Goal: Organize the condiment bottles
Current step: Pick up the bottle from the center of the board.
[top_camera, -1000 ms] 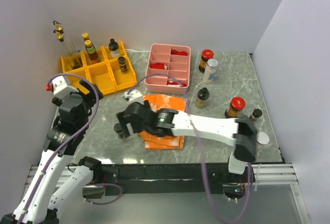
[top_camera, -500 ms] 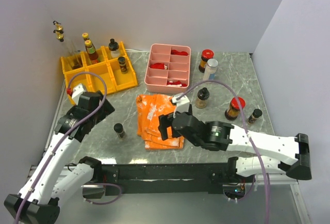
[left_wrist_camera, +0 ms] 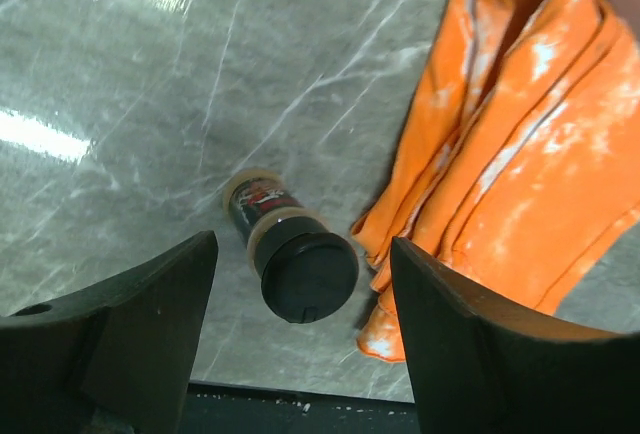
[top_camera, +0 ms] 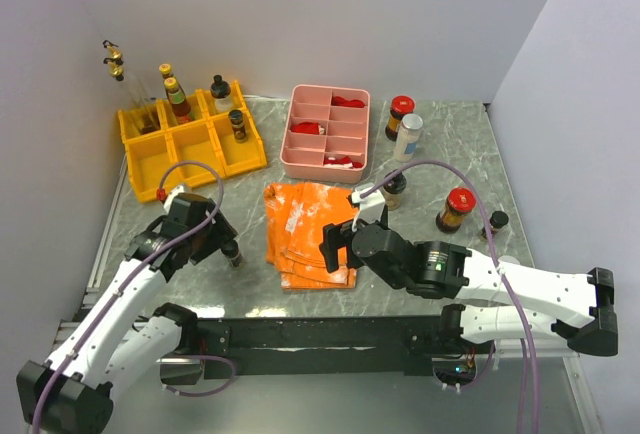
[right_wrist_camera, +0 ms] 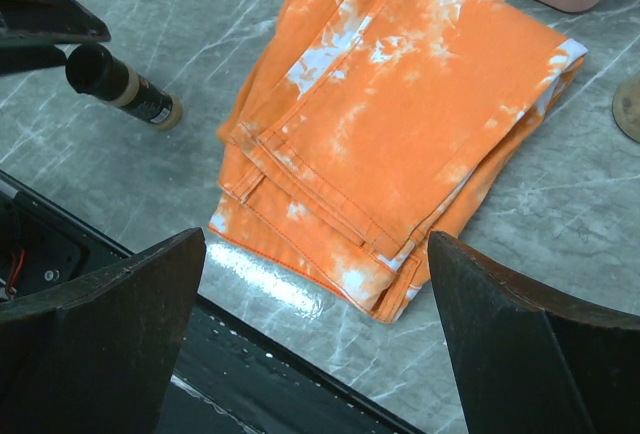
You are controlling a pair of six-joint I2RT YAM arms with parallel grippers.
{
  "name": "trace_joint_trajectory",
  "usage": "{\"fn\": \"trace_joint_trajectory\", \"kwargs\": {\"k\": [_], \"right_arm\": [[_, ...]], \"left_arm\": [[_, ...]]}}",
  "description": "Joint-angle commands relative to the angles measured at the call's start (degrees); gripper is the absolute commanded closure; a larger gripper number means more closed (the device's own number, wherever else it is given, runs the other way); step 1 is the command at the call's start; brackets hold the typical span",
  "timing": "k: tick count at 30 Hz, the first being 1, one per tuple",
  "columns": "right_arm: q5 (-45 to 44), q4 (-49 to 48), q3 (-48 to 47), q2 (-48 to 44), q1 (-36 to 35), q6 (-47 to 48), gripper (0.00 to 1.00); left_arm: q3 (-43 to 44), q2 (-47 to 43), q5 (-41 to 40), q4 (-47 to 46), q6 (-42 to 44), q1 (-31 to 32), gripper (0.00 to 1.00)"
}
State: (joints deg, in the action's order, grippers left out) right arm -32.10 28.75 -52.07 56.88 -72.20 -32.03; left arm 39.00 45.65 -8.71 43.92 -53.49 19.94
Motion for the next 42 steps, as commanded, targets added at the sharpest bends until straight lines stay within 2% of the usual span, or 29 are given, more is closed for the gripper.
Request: {"fn": "trace_joint_trajectory", "kwargs": {"k": [1,9,15,23,24,26,27,30,37,42], "right_arm": [[-1.6,-1.4,0.4,-1.2,0.2,0.0,0.0],[-1.5,-2.6,1.3,-2.1,0.2,-0.1,0.0],[-1.2,-2.0,1.2,-1.5,0.2,-0.4,0.0],[-1.4,-2.5,2.2,-2.9,0.2,-0.6,0.0],[-1.4,-2.4,2.2,-3.1,0.2,-0.6,0.0],[-1.4,-2.2,2.2,-3.3,0.2,-0.6,0.0],[-1.4,-2.3,2.2,-3.5,0.1,-0.6,0.0],[-1.5,-2.2,2.2,-4.1,0.1,-0.5,0.0],[-1.6,-2.2,2.4,-6.3,0.2,0.0,0.0],[-1.6,-2.8,3.0,-8.8,0.2,0.3,0.0]], "left_arm": [[1.5,0.6,-6.2,0.8,-4.7,3.2,0.23],[0.2,1.5,-9.0,0.5,-8.6,7.3,0.24],[0.9,5.1,-9.9,0.1,-8.7,10.9,0.33],[1.8,6.3,-13.0,1.3,-8.7,14.0,0.61],[2.1,6.7,-13.4,1.5,-8.6,14.2,0.69],[3.3,7.2,-13.7,1.7,-7.4,14.6,0.77],[3.6,7.5,-13.6,1.5,-6.8,14.8,0.86],[6.2,8.7,-14.0,1.3,-3.5,14.9,0.99],[18.4,13.4,-14.3,-3.6,8.8,14.9,0.99],[29.4,21.2,-19.1,-6.0,16.2,14.2,0.99]]}}
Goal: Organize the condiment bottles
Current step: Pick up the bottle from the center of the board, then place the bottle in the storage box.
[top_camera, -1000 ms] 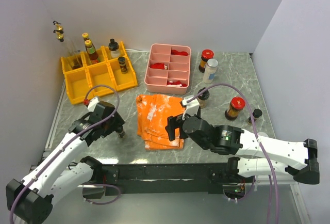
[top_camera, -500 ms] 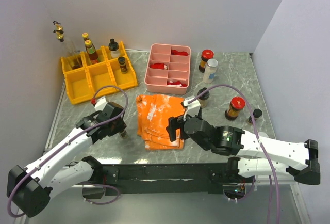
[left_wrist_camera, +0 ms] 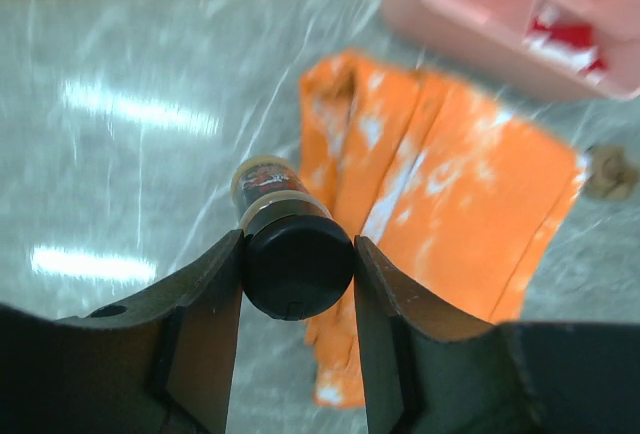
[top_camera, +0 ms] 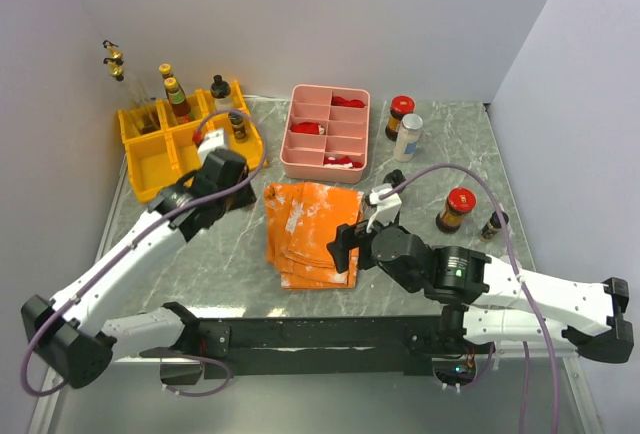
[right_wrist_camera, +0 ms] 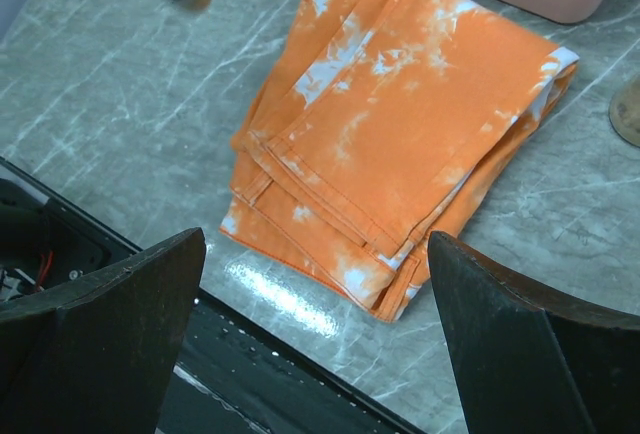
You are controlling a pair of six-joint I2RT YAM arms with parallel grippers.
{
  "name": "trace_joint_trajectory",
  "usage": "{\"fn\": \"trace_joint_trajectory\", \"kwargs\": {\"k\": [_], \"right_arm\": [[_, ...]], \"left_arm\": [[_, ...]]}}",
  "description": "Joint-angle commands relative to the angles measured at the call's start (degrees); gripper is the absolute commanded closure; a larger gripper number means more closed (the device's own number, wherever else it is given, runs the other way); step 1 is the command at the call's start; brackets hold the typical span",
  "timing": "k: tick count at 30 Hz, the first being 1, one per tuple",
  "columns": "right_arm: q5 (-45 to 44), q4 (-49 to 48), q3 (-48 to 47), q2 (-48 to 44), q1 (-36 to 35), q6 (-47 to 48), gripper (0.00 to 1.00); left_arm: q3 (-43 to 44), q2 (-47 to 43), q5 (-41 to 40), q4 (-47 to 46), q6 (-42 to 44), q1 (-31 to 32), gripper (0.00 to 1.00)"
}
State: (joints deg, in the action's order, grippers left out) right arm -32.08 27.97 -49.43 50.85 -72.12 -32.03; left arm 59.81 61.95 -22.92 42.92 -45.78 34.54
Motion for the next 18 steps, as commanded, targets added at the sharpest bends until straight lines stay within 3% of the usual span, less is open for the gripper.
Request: {"fn": "trace_joint_trajectory", "kwargs": {"k": [1,9,13,18], "right_arm": [[-1.5,-2.3,0.6,-3.1,0.1,0.5,0.0],[-1.5,-1.9,0.2,-5.3,0.1,1.4,0.0],[-1.5,-2.5,0.6,-6.6,0.1,1.9,0.0],[-1.3,-3.4,0.9,-7.5,0.1,2.8,0.0]], "left_arm": [[10.1,6.4,-4.7,-6.1,9.6,-1.2,0.99],[24.4,20.5,3.8,-10.4,15.6,-9.0,0.99],[27.2,25.2,8.8,-13.5,16.5,-15.1,0.99],[30.6,31.1,11.4,-16.5,19.3,-18.3,0.99]]}}
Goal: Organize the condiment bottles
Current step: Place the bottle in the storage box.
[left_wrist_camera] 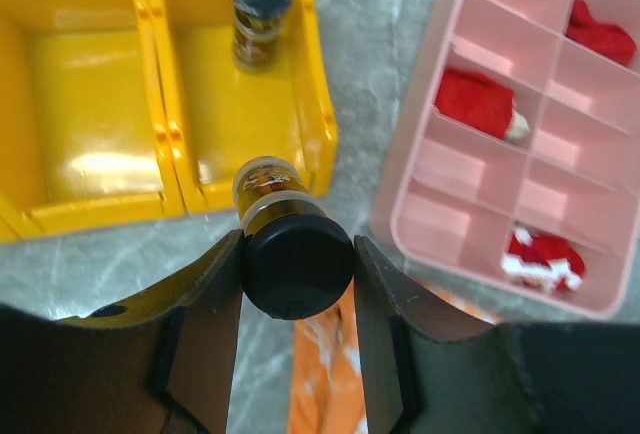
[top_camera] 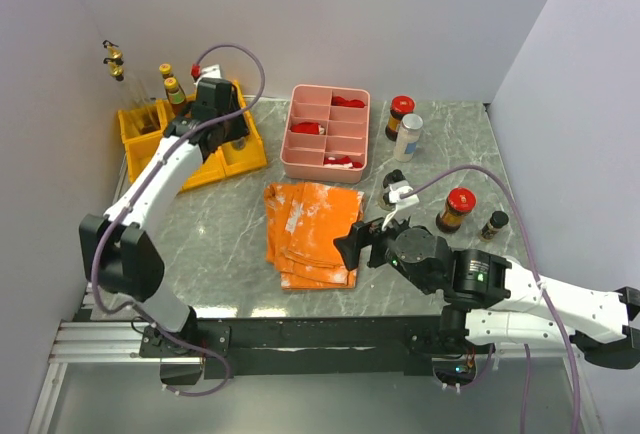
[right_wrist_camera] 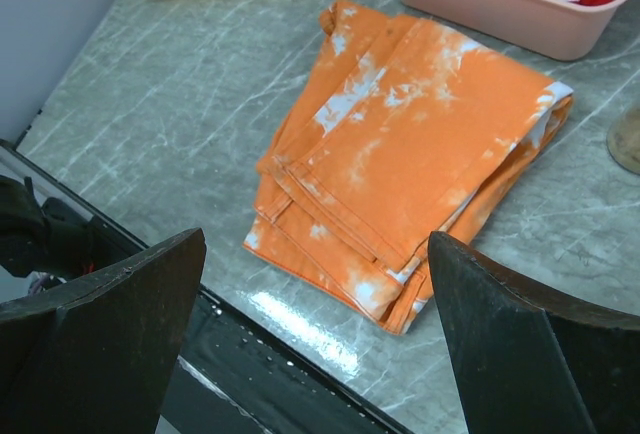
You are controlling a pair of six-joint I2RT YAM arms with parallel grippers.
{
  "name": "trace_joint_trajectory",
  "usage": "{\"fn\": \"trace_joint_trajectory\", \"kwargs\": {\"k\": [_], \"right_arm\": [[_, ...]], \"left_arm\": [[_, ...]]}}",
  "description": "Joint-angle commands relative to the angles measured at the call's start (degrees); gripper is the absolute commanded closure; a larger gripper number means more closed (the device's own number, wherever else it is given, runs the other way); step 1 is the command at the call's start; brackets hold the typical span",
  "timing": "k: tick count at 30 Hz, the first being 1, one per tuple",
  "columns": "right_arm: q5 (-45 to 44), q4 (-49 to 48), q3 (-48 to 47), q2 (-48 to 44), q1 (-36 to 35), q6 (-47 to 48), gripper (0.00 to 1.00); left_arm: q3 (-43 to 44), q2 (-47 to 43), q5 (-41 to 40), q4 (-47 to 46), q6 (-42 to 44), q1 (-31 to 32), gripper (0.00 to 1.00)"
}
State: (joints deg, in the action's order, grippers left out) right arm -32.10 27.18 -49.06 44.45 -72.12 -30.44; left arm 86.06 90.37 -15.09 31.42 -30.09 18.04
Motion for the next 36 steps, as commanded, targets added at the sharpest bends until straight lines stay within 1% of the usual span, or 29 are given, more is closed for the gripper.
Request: {"fn": "trace_joint_trajectory", "kwargs": {"k": [1,10,14,18,29,32,33,36], "right_arm": [[-1.2,-2.7,0.4,-1.1,0.1,1.5,0.0],[-1.5,-4.4,0.6,0.2,0.1,2.7,0.0],[-2.2,-4.8,0.8,0.6,0.1,2.8,0.0],[-2.9,-5.1,1.1,0.2,0.1,2.7,0.0],[-4.2,-6.1,1.0,1.9,0.2,3.2,0.0],[-4.7,-6.3,0.8,2.0,0.2,3.5,0.0],[-4.8,-6.5,0.8,2.0,0.2,3.6,0.0],[-5.0,-6.9,0.8,2.1,0.3,3.8,0.0]], "left_arm": [[5.0,3.6,3.8,-5.0,3.8,-2.4,0.99],[8.0,11.9,7.7,-6.1,4.0,-5.3,0.99],[9.2,14.9,8.2,-9.0,6.4,-5.4,0.99],[13.1,19.0,7.3,-8.7,7.4,-5.6,0.99],[17.4,26.7,8.9,-9.1,8.0,-8.0,0.99],[18.4,27.8,9.3,-9.4,8.4,-8.1,0.92],[18.4,27.9,9.4,-9.7,8.3,-8.1,0.87],[18.8,28.9,9.7,-10.2,8.5,-8.2,0.79]]}}
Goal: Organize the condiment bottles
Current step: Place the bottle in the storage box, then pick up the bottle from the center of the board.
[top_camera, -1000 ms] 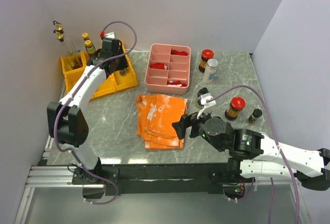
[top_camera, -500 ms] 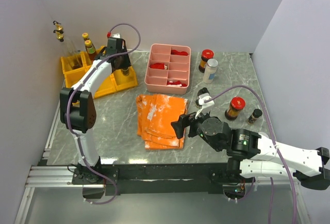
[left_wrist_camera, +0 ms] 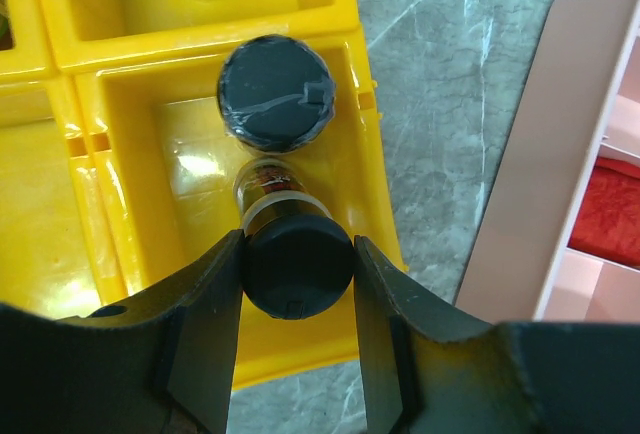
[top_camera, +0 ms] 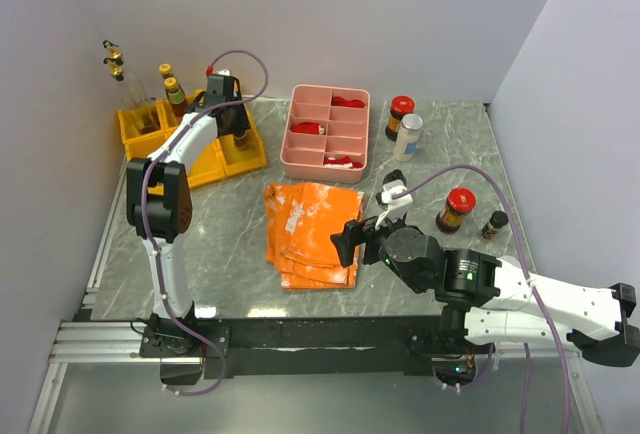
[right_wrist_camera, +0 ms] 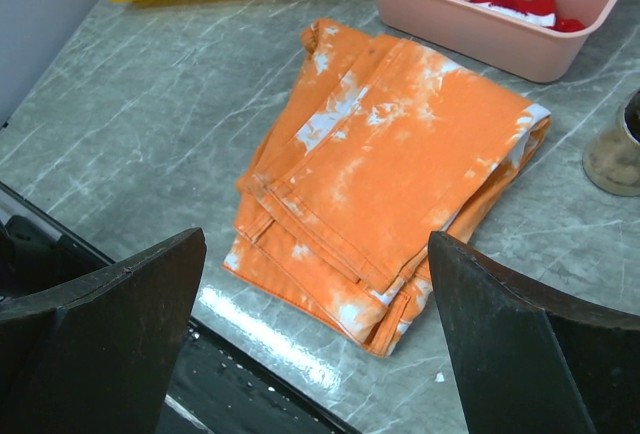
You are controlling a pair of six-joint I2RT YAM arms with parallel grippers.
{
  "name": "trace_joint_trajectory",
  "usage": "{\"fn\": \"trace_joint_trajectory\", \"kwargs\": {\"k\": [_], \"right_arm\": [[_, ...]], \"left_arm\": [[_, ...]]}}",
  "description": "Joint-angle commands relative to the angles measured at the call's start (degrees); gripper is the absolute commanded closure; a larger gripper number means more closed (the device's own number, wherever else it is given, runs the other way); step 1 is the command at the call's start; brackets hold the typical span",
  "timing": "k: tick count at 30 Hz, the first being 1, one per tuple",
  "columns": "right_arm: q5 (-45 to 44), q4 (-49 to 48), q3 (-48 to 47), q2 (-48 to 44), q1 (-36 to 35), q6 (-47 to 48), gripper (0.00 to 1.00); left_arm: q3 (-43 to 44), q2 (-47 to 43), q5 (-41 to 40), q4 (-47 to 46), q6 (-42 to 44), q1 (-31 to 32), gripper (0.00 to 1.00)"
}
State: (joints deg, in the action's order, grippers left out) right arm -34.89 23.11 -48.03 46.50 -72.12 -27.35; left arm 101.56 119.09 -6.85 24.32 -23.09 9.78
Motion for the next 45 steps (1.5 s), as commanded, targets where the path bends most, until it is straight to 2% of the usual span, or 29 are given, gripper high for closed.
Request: {"fn": "trace_joint_trajectory", "kwargs": {"k": [1,6,11,12,22,25,28,31,34,38,42,43,45], "right_arm": [[-2.2,-2.9,-0.2,0.2,0.3,0.7,0.0],[-2.5,-2.7,-0.3,0.4,0.2,0.7,0.0],[-2.6,-2.2,-0.4,0.2,0.3,0.4,0.0],[-2.5,-2.2,-0.5,0.1,0.3,0.2,0.0],[0.0,-0.6,-1.1,-0.3,0.2,-1.8,0.0],[-0.4,-0.4,-1.1,0.6,0.4,-3.3,0.0],[-5.3,0.0,0.0,2.0,0.7,-5.7,0.0],[-6.1,1.6,-0.5,3.8,1.9,-7.6,0.0],[-6.0,1.1,-1.3,4.7,2.6,-5.8,0.0],[-8.1,3.5,-2.2,5.0,5.7,-5.5,0.0],[-2.5,2.9,-1.1,4.7,15.8,-3.9,0.0],[-2.1,2.8,-0.8,4.7,20.3,-3.8,0.0],[-0.4,2.8,-0.2,5.2,24.0,-3.4,0.0]], "left_arm": [[3.5,0.4,1.6,-3.1,1.6,0.1,0.77],[5.1,2.4,1.8,-2.3,2.1,0.1,0.6],[5.8,2.2,0.3,-1.2,3.0,0.1,0.48],[6.0,2.1,-0.4,-0.9,3.1,0.0,0.43],[6.5,-2.4,1.8,4.0,2.4,0.0,0.24],[6.6,-5.6,4.8,6.2,1.5,0.0,0.01],[7.3,-9.0,7.3,9.2,0.2,0.1,0.04],[5.3,-14.0,9.7,9.9,0.0,0.2,0.04],[1.2,-20.4,12.5,9.1,-0.1,0.2,0.04],[-8.8,-30.9,18.4,6.9,-0.8,0.7,0.04],[-18.3,-39.6,21.4,2.9,-0.9,1.6,0.04],[-19.7,-42.2,21.7,2.0,-0.8,1.6,0.04],[-23.7,-43.9,21.9,1.4,0.1,1.6,0.04]]}}
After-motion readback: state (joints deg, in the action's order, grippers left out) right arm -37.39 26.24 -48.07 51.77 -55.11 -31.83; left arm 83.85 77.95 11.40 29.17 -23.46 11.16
